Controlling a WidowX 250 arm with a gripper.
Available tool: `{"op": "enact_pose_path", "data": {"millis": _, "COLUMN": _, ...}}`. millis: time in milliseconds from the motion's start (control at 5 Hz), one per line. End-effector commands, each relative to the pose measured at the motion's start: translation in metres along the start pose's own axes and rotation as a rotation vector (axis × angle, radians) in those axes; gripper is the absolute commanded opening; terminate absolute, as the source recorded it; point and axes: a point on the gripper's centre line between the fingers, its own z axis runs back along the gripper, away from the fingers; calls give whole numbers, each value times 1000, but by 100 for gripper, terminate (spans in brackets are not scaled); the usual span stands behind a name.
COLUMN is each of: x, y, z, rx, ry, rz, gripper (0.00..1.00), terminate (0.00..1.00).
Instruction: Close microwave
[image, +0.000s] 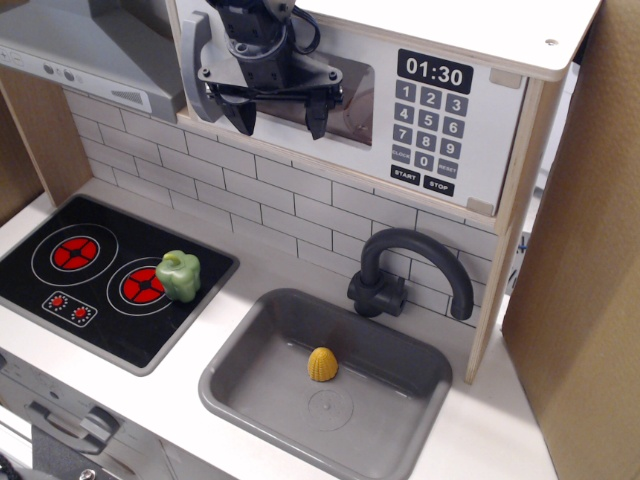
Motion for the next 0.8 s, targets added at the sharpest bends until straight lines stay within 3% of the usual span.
{"op": "enact_pose_path", "data": {"millis": 0, "x": 2, "y": -6, "z": 30, "rx": -46, "ry": -60, "rz": -61, "gripper": 100, "terminate": 0}}
{"op": "enact_pose_path", "data": {"millis": 200, "x": -21, "y": -4, "z": 44, "rx": -66, "ry": 1, "rz": -88, "gripper": 100, "terminate": 0}}
{"op": "enact_pose_path", "data": {"millis": 400, "x": -34, "y": -4, "z": 57, "rx": -48, "ry": 104, "rz": -47, "gripper": 100, "terminate": 0}}
{"op": "enact_pose_path", "data": {"millis": 600, "x": -34, "y": -4, "z": 57, "rx": -48, "ry": 104, "rz": -47, "gripper": 100, "terminate": 0}}
